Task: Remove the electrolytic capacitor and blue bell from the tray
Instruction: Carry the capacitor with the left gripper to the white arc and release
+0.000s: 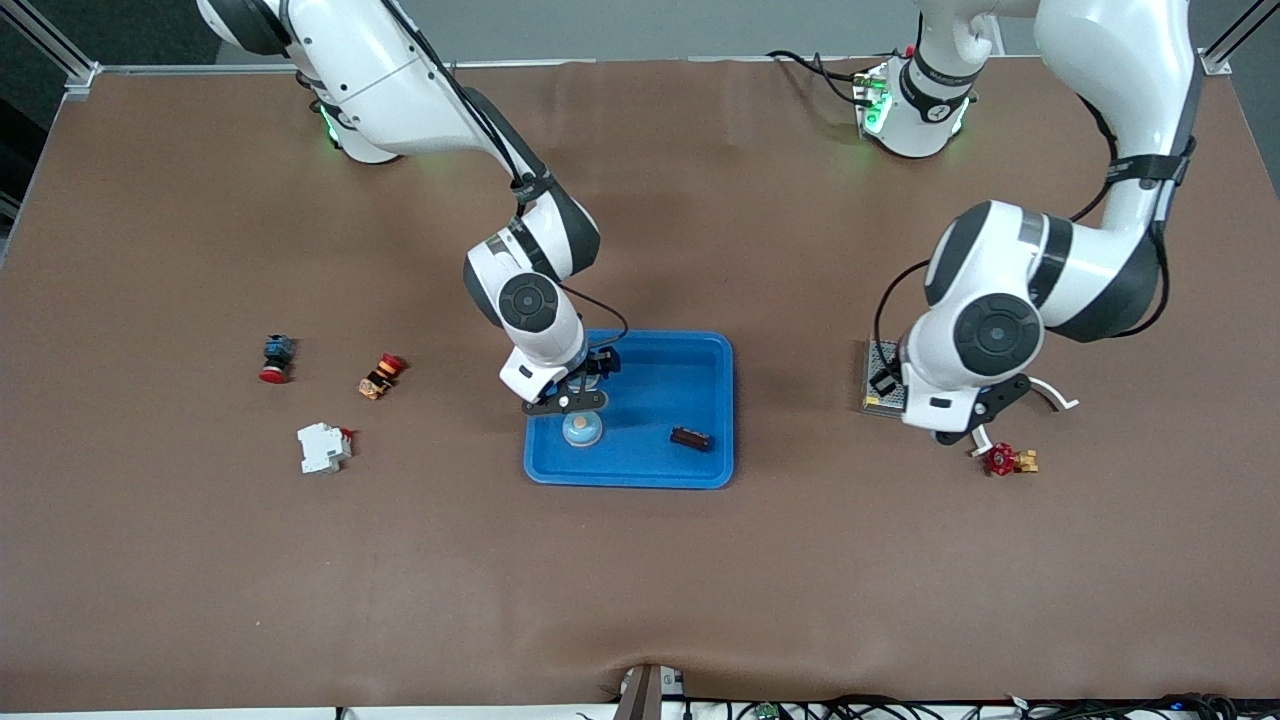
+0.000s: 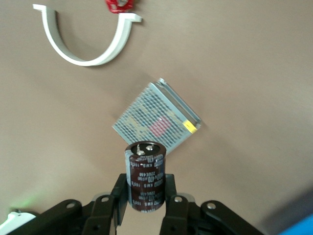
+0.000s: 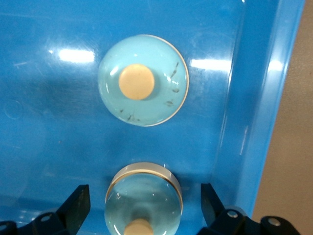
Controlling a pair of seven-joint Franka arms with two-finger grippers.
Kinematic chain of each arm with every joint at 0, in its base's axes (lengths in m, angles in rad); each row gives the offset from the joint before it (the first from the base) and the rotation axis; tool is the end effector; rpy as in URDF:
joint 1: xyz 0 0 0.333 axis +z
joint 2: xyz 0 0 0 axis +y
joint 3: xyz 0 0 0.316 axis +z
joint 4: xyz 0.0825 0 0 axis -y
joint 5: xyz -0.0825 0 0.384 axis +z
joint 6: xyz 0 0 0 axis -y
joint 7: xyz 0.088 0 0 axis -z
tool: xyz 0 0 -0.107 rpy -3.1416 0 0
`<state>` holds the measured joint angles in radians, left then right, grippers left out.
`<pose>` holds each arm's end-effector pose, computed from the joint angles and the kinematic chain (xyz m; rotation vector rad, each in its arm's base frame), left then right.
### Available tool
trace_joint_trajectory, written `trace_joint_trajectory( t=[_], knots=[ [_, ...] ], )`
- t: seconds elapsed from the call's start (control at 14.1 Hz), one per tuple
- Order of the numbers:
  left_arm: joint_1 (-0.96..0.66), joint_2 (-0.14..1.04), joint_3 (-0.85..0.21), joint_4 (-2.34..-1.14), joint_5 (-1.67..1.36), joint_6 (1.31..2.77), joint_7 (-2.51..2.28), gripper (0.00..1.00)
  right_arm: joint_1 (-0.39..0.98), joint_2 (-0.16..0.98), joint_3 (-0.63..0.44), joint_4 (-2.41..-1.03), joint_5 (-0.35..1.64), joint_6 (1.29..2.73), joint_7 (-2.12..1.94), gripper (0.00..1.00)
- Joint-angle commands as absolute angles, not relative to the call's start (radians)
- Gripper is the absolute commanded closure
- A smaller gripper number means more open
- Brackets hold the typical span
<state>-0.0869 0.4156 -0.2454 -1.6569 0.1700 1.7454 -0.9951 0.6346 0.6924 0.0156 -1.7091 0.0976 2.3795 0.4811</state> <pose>0.6037 -0.1766 0.3534 -2.7521 -0.8683 0.3036 0.5339 0.4061 0.1868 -3.0840 -0.1454 0.0923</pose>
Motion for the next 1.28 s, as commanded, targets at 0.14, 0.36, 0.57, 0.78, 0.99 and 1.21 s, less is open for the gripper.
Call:
trace_joint_trajectory(
  t=[0.14,0.36,0.57,0.78,0.99,1.21],
  knots=[
    [0.018,0.387,-0.255,-1.749,0.213,1.822,-0.873,1.0,0.65,0.696,0.003,-1.707,0.098,2.385,0.488,0.0],
    [0.084,0.39,-0.255,-1.792,0.215,1.88,-0.796,1.0,0.65,0.701,0.003,-1.71,0.098,2.385,0.488,0.0],
    [0.168,0.39,-0.255,-1.851,0.251,1.969,-0.695,1.0,0.649,0.704,0.003,-1.71,0.098,2.39,0.488,0.03],
    [0.236,0.425,-0.255,-1.867,0.262,2.04,-0.669,1.0,0.647,0.704,0.003,-1.71,0.1,2.39,0.488,0.35],
    [0.303,0.462,-0.255,-1.865,0.262,2.097,-0.594,1.0,0.647,0.704,0.003,-1.71,0.1,2.39,0.488,0.59],
    [0.34,0.498,-0.255,-1.865,0.262,2.169,-0.549,1.0,0.646,0.703,0.003,-1.709,0.1,2.385,0.488,0.65]
  ],
)
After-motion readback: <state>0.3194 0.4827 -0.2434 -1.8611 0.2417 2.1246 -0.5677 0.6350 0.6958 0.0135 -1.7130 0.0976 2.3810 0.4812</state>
